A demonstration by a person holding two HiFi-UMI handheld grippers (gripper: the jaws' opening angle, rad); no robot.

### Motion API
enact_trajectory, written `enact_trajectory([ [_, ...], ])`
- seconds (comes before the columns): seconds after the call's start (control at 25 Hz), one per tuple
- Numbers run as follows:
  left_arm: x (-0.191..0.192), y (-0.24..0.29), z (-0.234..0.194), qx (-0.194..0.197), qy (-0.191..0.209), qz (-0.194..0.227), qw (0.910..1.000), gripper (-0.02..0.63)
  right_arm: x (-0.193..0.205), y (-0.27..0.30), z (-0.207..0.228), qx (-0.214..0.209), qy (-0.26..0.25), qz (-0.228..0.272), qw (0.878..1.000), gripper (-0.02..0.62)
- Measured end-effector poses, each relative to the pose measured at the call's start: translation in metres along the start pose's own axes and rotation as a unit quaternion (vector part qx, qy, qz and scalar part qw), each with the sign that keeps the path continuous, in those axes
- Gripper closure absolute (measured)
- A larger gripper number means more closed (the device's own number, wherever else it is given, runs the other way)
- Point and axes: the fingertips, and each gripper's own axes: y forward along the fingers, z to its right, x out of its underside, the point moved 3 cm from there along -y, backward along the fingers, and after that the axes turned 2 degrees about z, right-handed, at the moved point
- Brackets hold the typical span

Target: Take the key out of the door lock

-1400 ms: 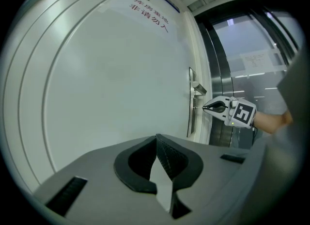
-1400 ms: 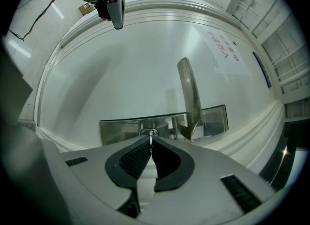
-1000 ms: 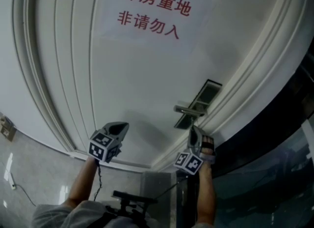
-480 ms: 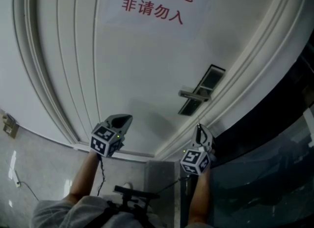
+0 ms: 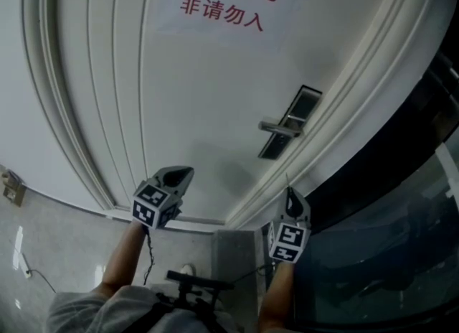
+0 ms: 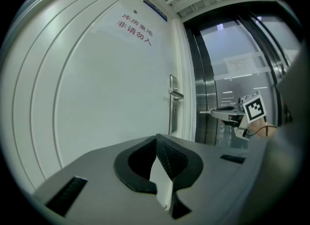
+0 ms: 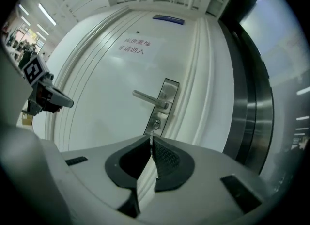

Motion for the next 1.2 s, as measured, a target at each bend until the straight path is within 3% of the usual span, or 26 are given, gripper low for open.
enact_trajectory([
  [0.52,0.012,-0.046,0.022,0.010,0.008,0.003,0.9999,0.614,0.005,-0.073,-0.044,-0.006,0.089,0.025,0.996,0.574],
  [1.2,0.019,-0.106,0.034,0.002,0.026,0.011,0.9996,0.614,0.017,-0.137,-0.080,0.016,0.099,0.017,0.995,0.574],
])
